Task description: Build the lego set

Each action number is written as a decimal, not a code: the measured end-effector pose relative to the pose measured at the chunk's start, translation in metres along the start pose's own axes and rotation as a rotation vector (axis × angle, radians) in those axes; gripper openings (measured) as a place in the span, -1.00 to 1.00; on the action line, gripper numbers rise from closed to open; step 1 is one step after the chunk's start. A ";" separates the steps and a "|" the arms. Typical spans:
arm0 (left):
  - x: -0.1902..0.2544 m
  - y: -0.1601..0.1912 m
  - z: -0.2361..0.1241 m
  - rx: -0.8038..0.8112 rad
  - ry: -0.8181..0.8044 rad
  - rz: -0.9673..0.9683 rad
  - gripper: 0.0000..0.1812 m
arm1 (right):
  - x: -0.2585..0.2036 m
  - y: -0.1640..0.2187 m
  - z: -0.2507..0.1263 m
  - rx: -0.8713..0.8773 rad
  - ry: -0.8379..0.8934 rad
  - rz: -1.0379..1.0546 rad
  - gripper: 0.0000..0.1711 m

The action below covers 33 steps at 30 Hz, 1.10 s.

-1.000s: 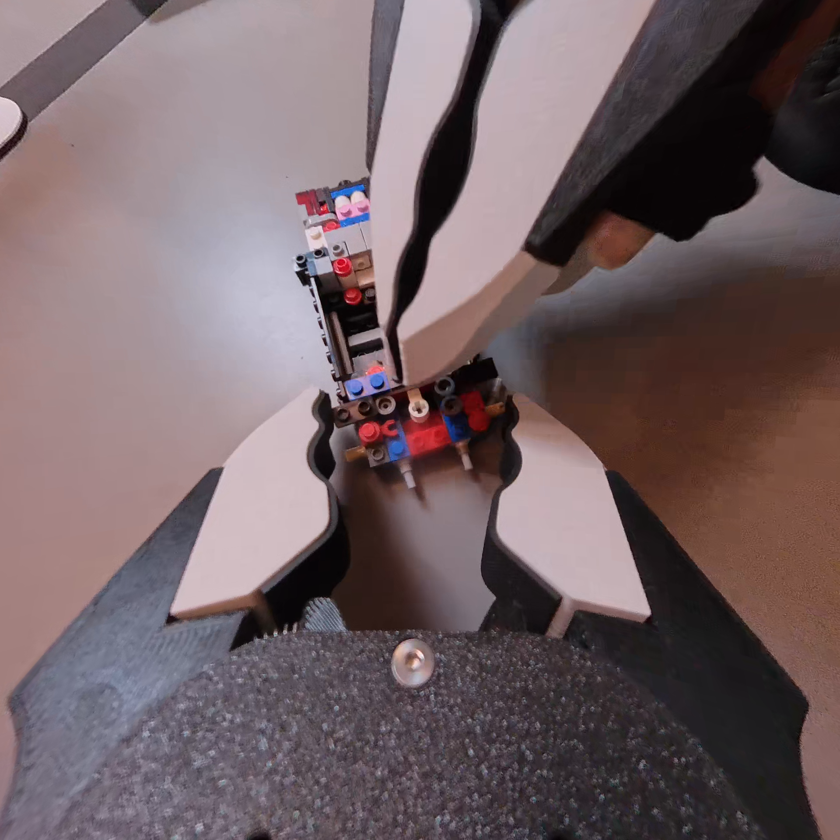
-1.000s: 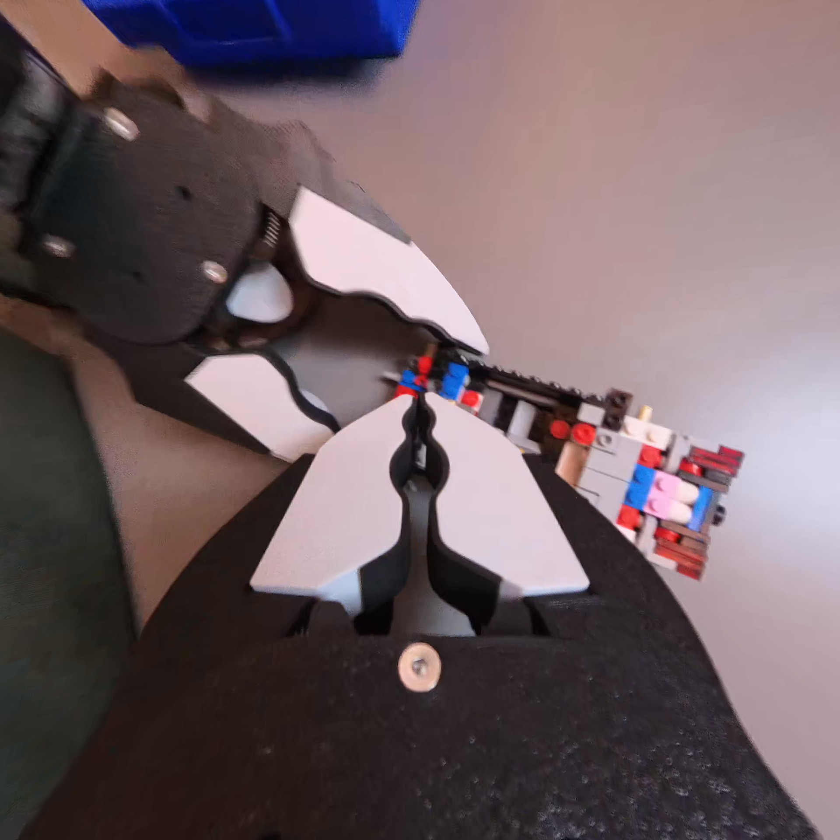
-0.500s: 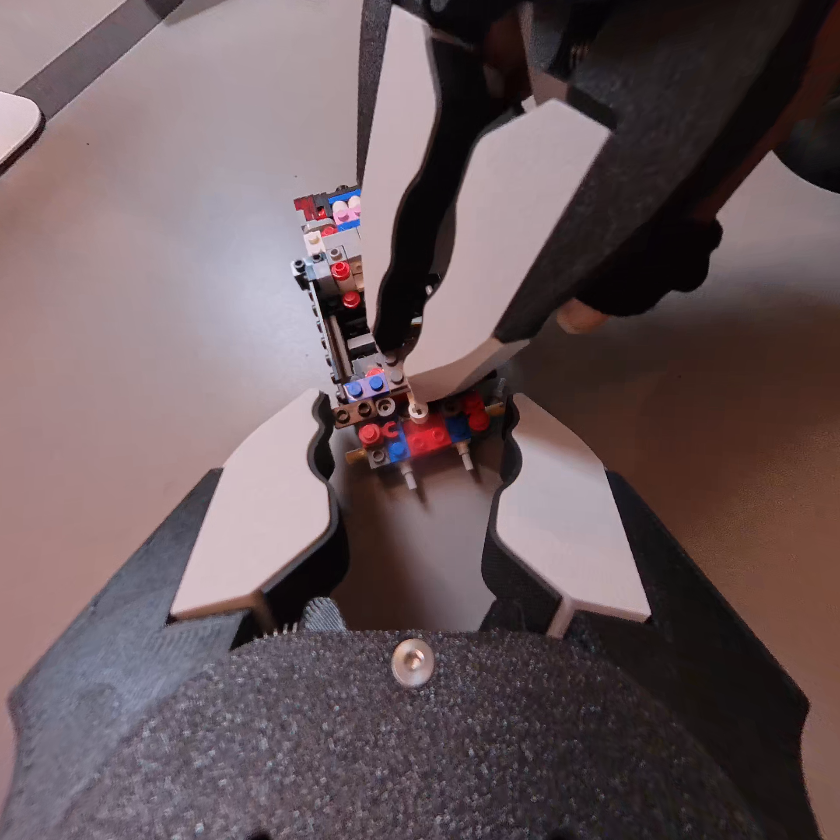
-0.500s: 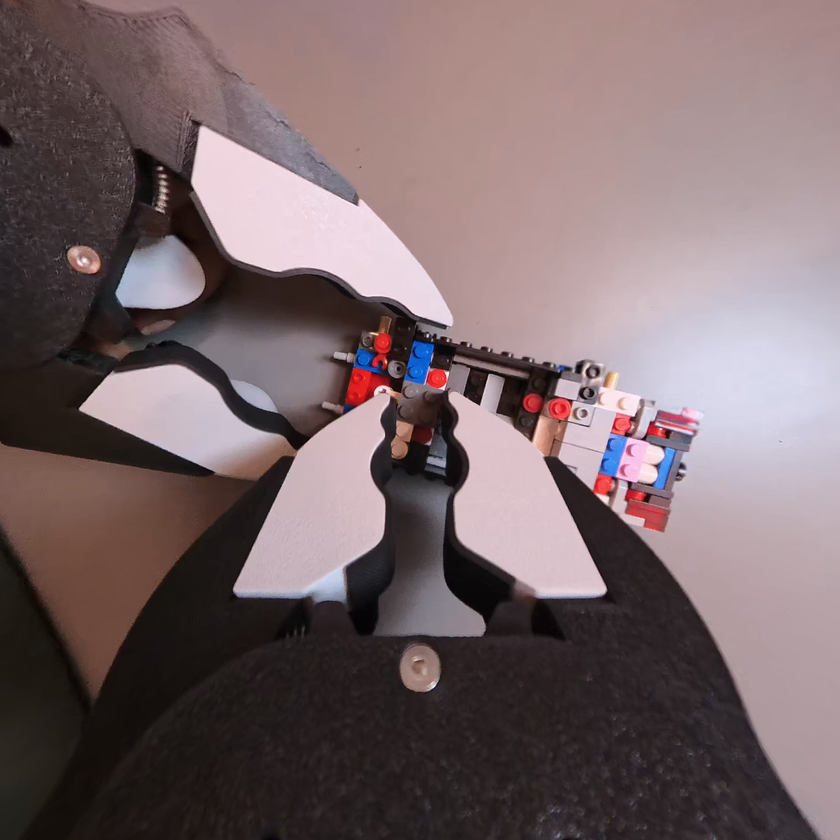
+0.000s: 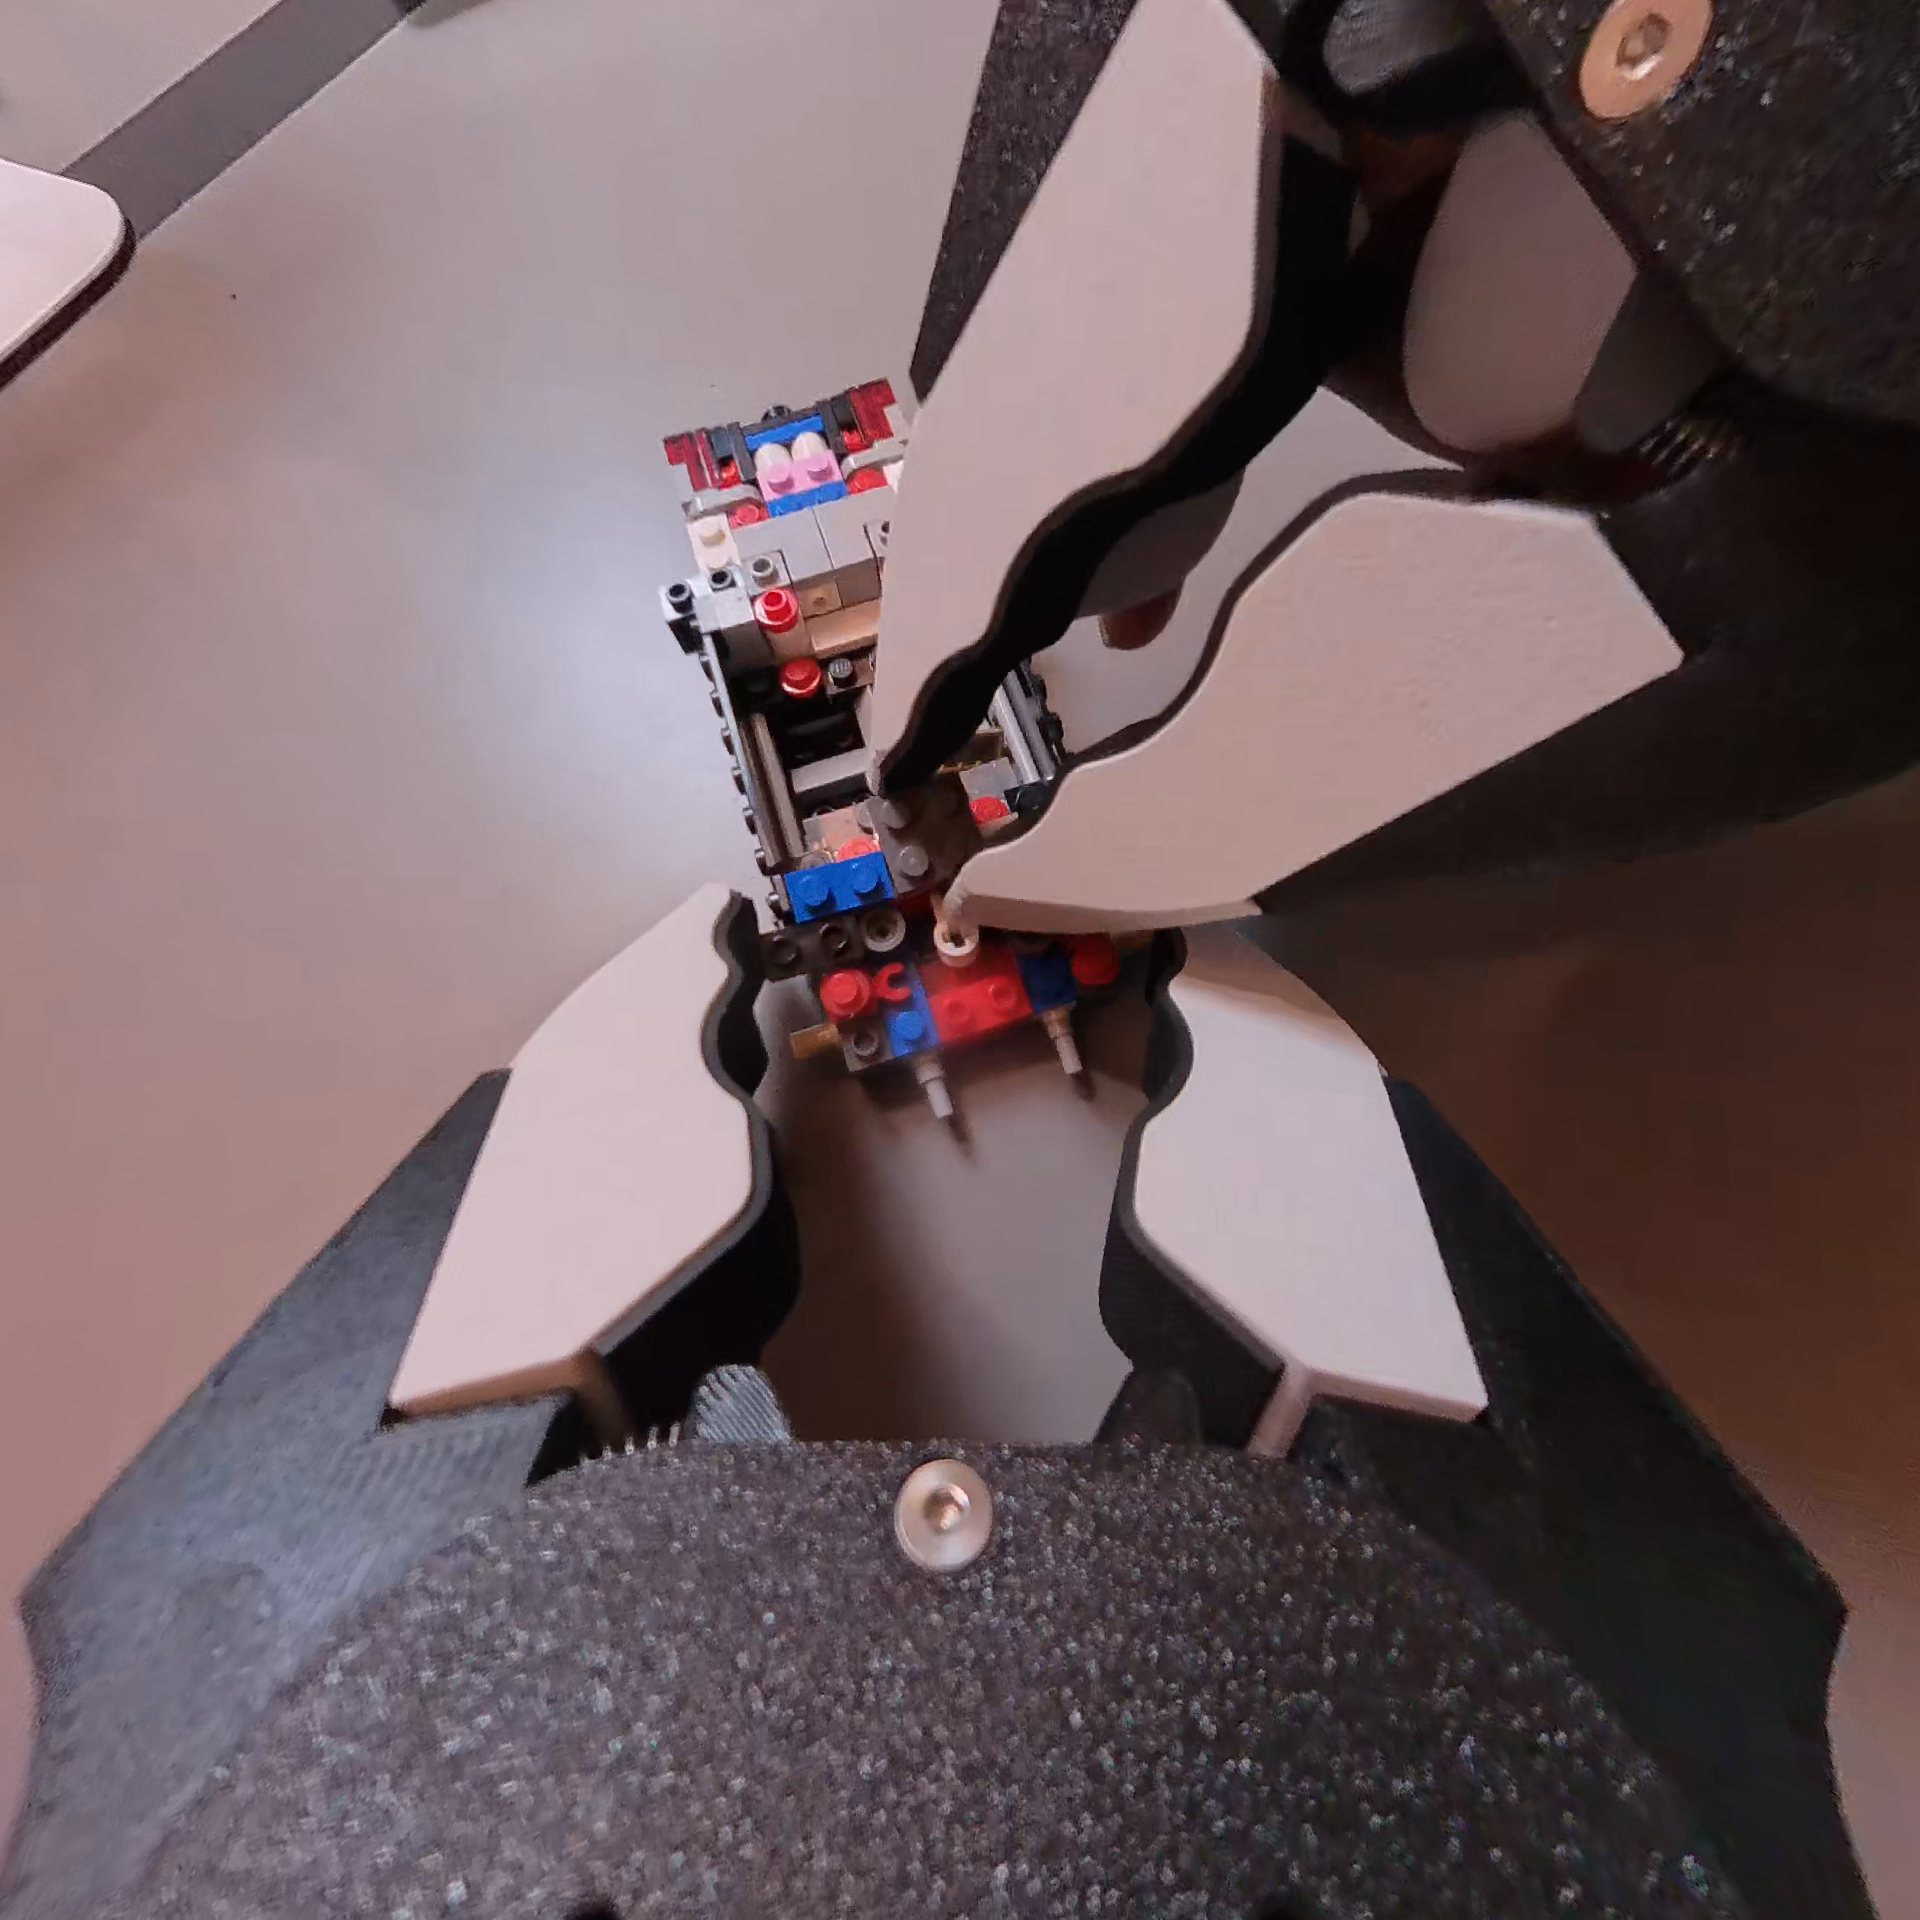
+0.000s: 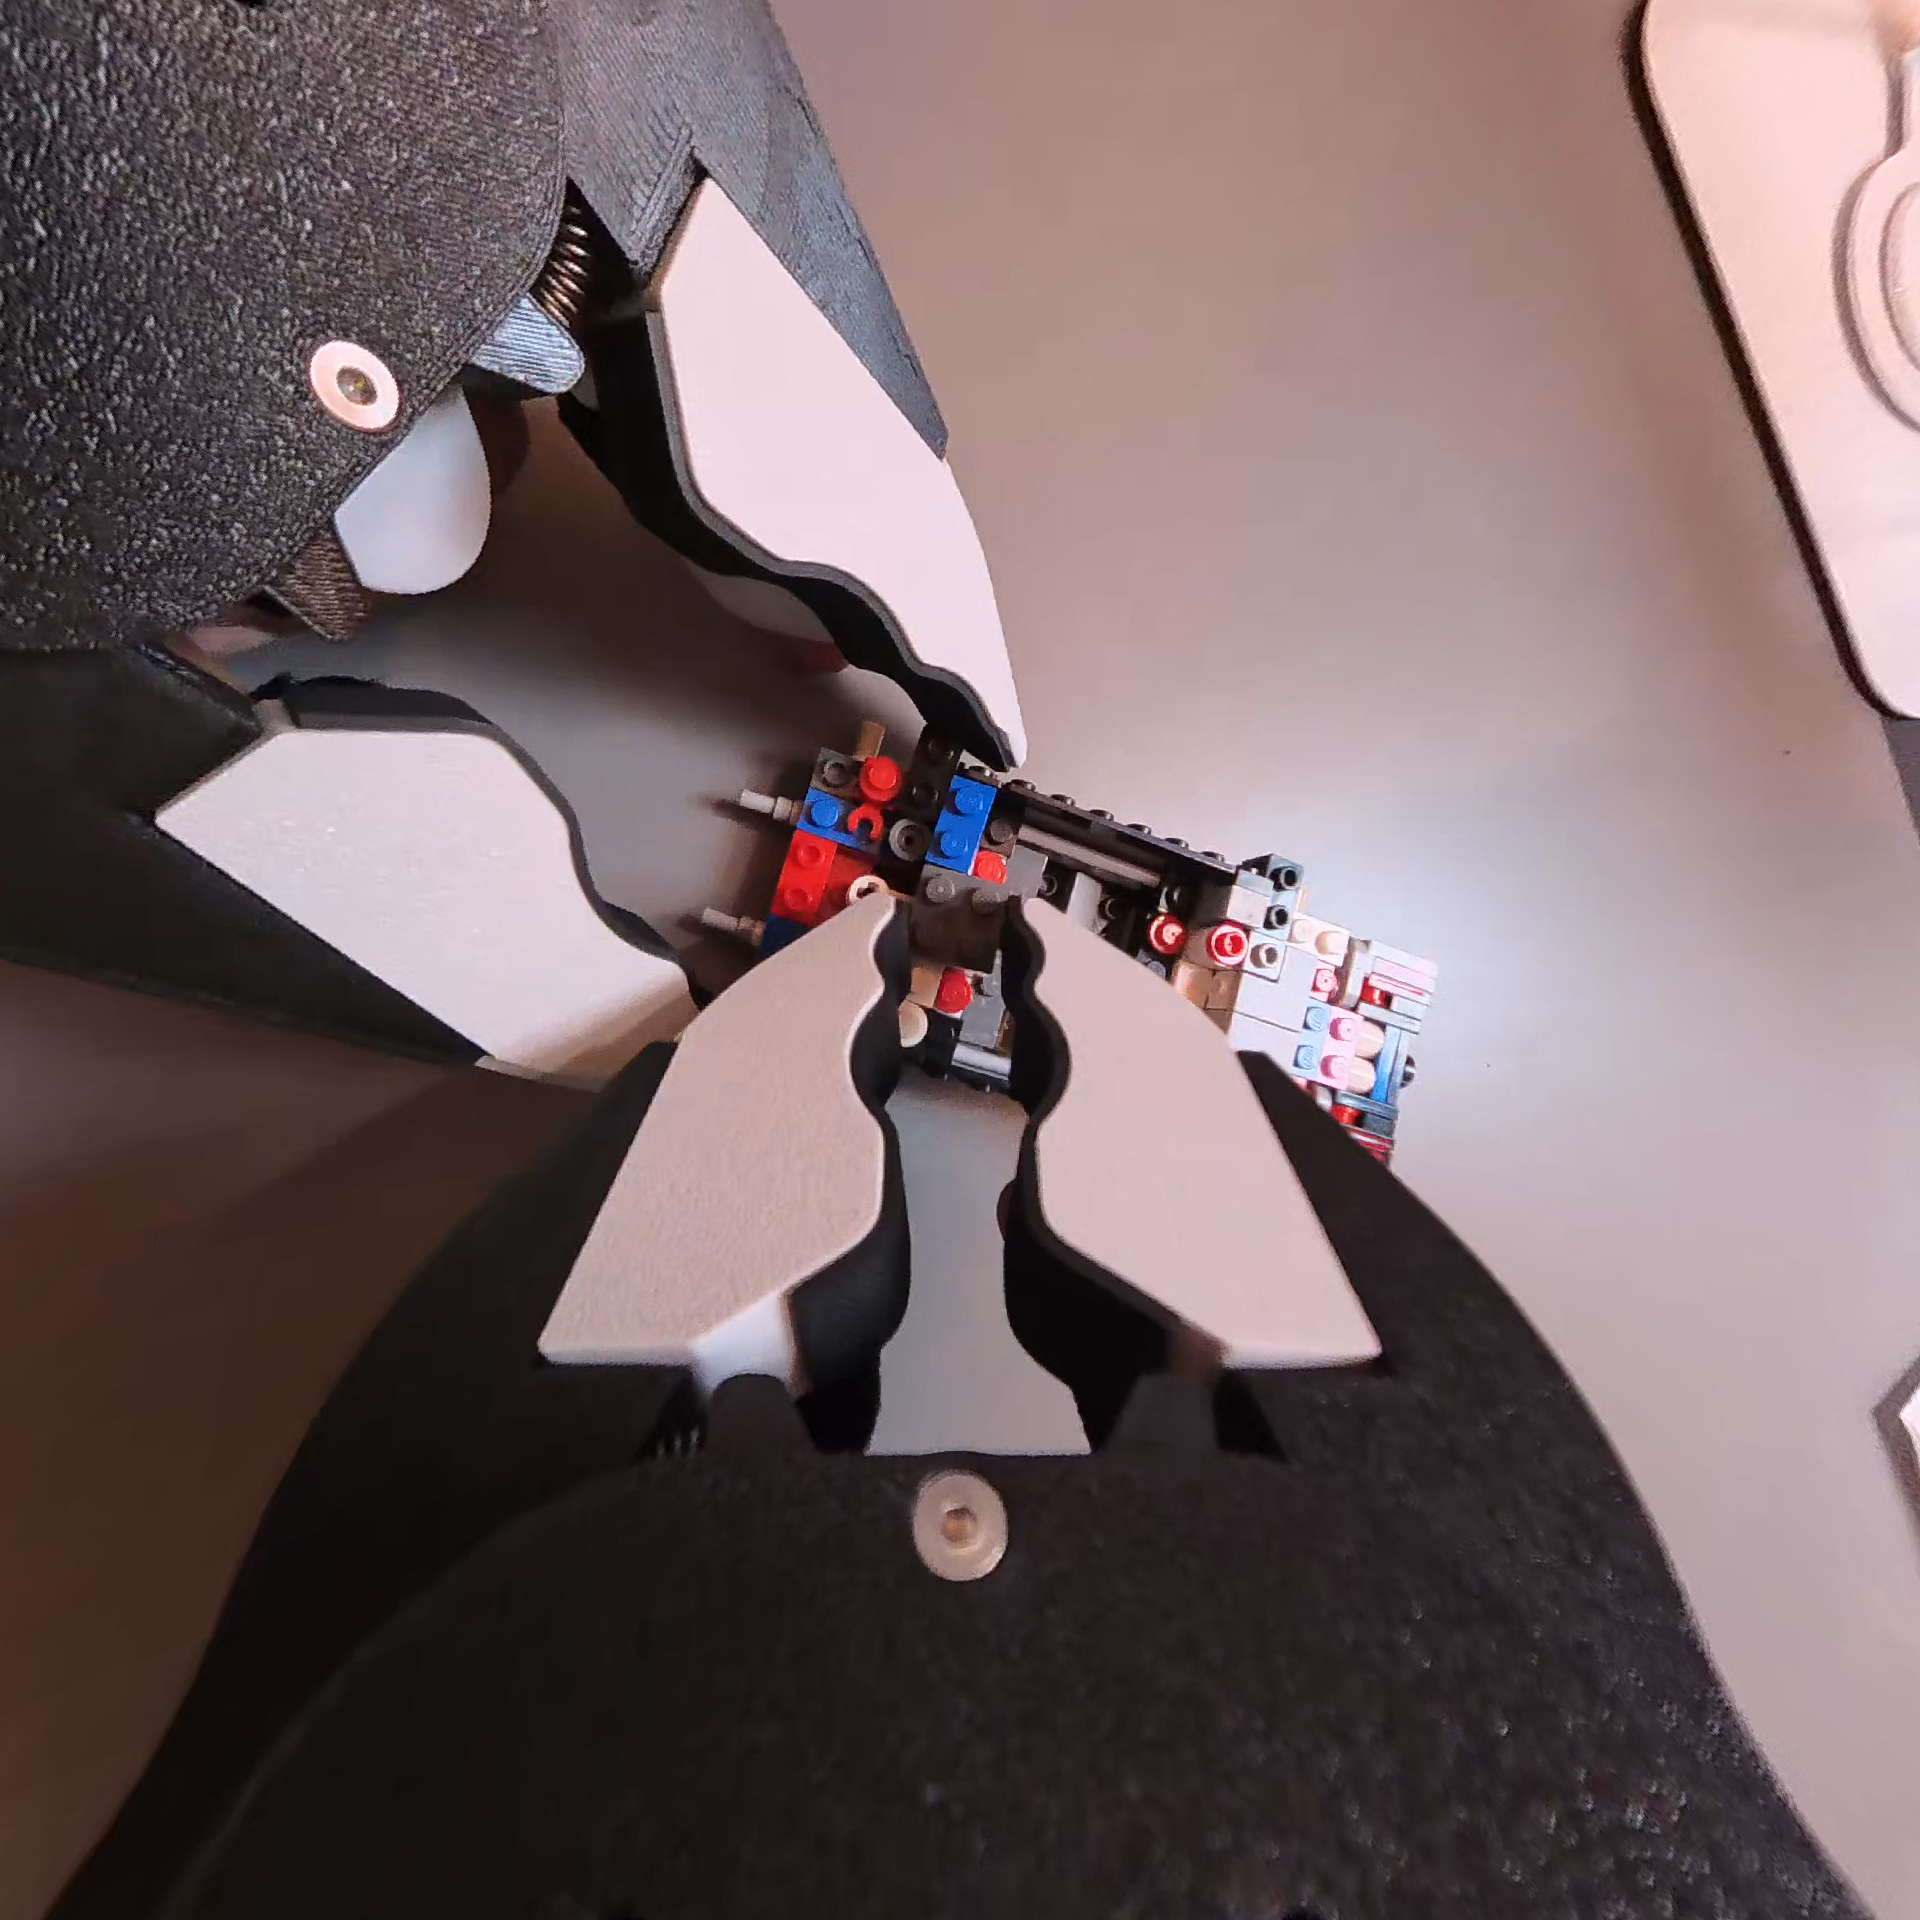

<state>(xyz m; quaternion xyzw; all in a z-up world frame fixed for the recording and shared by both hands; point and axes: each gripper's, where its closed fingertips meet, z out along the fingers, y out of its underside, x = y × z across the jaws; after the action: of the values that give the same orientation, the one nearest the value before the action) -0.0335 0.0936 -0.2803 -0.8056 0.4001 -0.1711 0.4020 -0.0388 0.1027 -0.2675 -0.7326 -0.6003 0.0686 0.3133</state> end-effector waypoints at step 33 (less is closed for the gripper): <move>-0.006 -0.006 -0.014 0.068 0.059 -0.060 0.02 | 0.027 -0.009 -0.042 0.441 -0.383 0.482 -0.81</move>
<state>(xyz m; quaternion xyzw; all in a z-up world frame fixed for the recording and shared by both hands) -0.0427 0.0937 -0.2667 -0.7977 0.3815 -0.2200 0.4119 -0.0186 0.1126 -0.2216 -0.7418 -0.4291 0.4036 0.3205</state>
